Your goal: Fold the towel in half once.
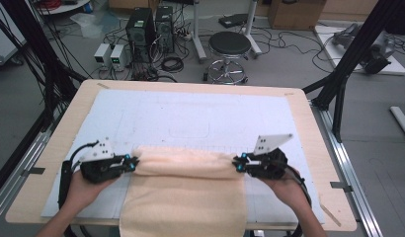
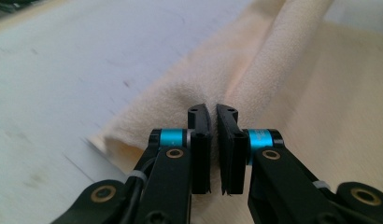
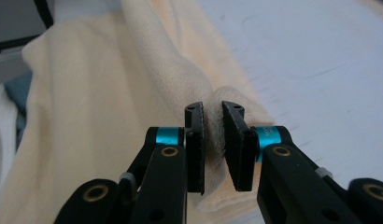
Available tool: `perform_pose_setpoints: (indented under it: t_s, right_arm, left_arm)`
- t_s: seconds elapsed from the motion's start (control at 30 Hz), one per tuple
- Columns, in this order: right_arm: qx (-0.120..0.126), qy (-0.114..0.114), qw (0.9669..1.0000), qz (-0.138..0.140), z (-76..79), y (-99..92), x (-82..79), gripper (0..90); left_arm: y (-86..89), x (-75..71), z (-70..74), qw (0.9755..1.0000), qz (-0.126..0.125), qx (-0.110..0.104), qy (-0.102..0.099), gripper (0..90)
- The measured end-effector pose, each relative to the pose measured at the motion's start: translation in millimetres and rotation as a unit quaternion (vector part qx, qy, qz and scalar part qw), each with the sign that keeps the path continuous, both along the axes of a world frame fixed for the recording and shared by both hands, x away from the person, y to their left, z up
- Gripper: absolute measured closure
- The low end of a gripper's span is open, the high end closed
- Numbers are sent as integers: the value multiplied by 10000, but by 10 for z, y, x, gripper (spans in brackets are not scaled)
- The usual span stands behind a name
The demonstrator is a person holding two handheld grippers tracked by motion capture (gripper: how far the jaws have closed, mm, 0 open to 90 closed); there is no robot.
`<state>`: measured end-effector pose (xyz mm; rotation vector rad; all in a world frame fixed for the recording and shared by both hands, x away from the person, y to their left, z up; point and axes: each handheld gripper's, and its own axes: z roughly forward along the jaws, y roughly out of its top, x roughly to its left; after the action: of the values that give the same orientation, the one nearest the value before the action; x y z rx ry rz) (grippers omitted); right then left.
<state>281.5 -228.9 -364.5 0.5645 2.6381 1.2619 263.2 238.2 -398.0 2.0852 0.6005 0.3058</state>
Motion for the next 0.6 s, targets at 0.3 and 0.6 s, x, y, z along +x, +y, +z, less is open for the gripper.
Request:
perform_pose_setpoints:
  t_s: [0.3, 0.6]
  right_arm:
    - [-241, 498, 9984, 101, -396, -50, -199, 608]
    - [-141, 217, 9992, -294, -207, -127, 64, 509]
  left_arm:
    - [47, -175, -198, 9980, -359, 293, 427, 711]
    - [92, 160, -6, 9999, 56, 32, 120, 604]
